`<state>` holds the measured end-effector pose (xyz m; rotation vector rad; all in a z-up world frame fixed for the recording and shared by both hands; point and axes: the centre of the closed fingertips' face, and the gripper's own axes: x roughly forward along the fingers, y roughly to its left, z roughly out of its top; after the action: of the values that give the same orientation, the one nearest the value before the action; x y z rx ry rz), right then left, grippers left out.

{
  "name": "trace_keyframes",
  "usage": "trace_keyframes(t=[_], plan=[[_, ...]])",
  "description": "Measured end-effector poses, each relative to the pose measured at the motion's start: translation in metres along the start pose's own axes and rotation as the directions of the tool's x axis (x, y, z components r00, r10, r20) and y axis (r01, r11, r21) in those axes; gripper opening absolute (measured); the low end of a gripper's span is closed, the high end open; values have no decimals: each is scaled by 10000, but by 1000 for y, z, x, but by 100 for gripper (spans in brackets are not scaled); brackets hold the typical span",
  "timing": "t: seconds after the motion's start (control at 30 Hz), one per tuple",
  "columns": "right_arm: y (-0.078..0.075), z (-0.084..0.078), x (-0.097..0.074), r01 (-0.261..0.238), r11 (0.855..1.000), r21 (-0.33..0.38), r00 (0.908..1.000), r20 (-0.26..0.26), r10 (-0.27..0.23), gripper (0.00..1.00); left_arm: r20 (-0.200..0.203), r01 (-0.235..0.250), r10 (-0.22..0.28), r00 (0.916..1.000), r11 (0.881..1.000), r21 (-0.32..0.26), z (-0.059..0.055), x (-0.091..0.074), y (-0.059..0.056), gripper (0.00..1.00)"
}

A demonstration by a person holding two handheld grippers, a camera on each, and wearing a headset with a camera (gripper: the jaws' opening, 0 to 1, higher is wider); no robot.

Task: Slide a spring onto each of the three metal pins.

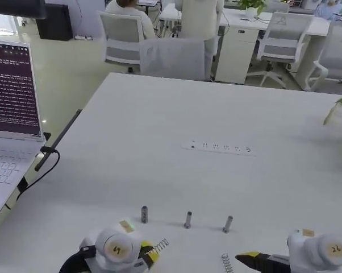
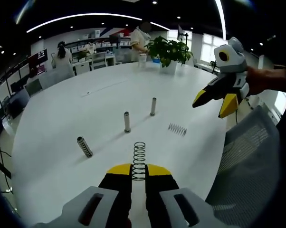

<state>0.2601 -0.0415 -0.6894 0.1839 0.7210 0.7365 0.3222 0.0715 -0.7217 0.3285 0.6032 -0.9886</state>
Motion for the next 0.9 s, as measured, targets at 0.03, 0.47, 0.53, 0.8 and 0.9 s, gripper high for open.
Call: trace_keyframes(t=[0.03,0.47,0.53,0.8,0.9], plan=[[0,0,1,-19,10000,-3,10000,-1,19,47,10,45,-45,10000,9999,118,1,0,-2,2],[6,3,12,-361,9993,-2,9993,69,361,44,160,572,-583,9982,9965,615,13,1,-26,2],[9,5,13,-479,9988,38,9988,131,479,43,188,674,-689,9974,9953,695,16,2,-30,2],[12,8,20,-694,9976,52,9975,123,693,42,276,942,-973,9949,9907,979,25,4,-44,2],[14,9,22,-753,9972,39,9971,125,753,41,302,1053,-1092,9936,9883,1102,28,4,-49,2]])
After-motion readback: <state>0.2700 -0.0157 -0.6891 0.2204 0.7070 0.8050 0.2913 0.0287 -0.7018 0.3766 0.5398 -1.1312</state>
